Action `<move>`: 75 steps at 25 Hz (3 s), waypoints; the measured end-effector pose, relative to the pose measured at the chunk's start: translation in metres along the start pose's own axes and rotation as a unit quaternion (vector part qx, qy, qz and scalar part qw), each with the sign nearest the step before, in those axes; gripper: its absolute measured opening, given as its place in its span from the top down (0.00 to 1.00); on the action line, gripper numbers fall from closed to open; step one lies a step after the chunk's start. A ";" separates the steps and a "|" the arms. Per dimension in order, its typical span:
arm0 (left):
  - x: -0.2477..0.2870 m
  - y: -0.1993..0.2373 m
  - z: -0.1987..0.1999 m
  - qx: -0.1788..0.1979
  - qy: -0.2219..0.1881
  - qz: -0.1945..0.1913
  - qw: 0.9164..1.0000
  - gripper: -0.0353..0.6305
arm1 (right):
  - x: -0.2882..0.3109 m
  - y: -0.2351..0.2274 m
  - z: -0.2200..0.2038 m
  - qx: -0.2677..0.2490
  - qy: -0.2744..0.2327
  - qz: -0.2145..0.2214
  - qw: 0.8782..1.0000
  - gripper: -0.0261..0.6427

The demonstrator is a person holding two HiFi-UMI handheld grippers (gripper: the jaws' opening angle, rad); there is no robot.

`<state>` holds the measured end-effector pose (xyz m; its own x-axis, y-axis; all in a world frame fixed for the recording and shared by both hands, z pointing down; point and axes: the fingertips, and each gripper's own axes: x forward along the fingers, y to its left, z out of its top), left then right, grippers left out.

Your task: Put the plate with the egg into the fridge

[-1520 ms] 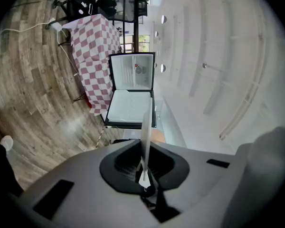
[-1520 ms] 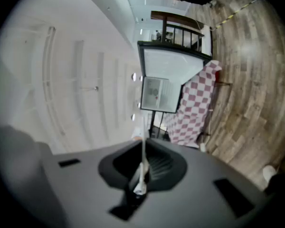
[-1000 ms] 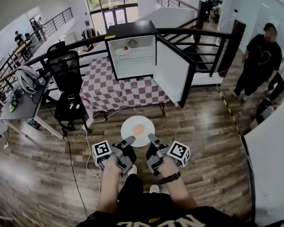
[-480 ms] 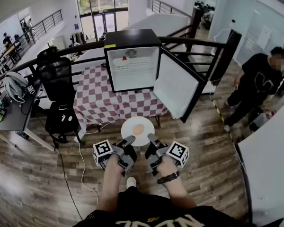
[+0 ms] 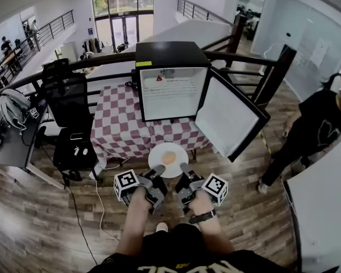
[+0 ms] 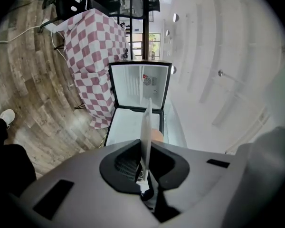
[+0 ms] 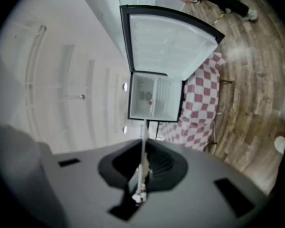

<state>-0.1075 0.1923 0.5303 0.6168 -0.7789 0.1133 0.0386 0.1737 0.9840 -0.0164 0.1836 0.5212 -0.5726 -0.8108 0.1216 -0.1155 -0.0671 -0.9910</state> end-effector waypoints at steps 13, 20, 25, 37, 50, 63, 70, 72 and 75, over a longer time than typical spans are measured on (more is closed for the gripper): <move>0.060 0.008 0.066 -0.036 0.008 0.023 0.999 0.89 | 0.082 -0.014 0.036 0.017 -0.004 -0.020 1.000 0.90; 0.120 -0.013 0.110 -0.031 0.002 0.015 0.999 0.89 | 0.144 0.002 0.083 0.016 -0.001 -0.009 1.000 0.90; 0.175 -0.040 0.137 -0.023 0.001 0.009 1.000 0.89 | 0.188 0.019 0.130 0.014 -0.001 0.006 1.000 0.90; 0.271 -0.086 0.169 0.003 0.007 -0.003 1.000 0.89 | 0.251 0.040 0.212 0.003 0.010 0.012 1.000 0.90; 0.330 -0.079 0.194 -0.015 -0.014 0.003 1.000 0.89 | 0.293 0.029 0.262 0.005 0.014 0.000 1.000 0.90; 0.370 -0.049 0.221 0.018 -0.009 0.005 1.000 0.89 | 0.327 -0.004 0.289 -0.048 -0.024 -0.009 0.998 0.90; 0.399 -0.025 0.246 0.030 0.016 0.037 0.999 0.89 | 0.350 -0.024 0.303 -0.036 -0.057 -0.041 0.997 0.91; 0.406 -0.021 0.249 0.026 0.017 0.042 0.999 0.89 | 0.354 -0.028 0.308 -0.033 -0.062 -0.050 0.996 0.91; 0.414 -0.016 0.256 0.022 0.013 0.051 0.998 0.89 | 0.363 -0.035 0.312 -0.029 -0.065 -0.061 0.996 0.91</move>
<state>-0.0537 -0.2870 0.5971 0.6354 -0.7429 0.2105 -0.0599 0.2244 0.9727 0.0332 -0.2899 0.5827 -0.4421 -0.8675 0.2281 -0.2258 -0.1385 -0.9643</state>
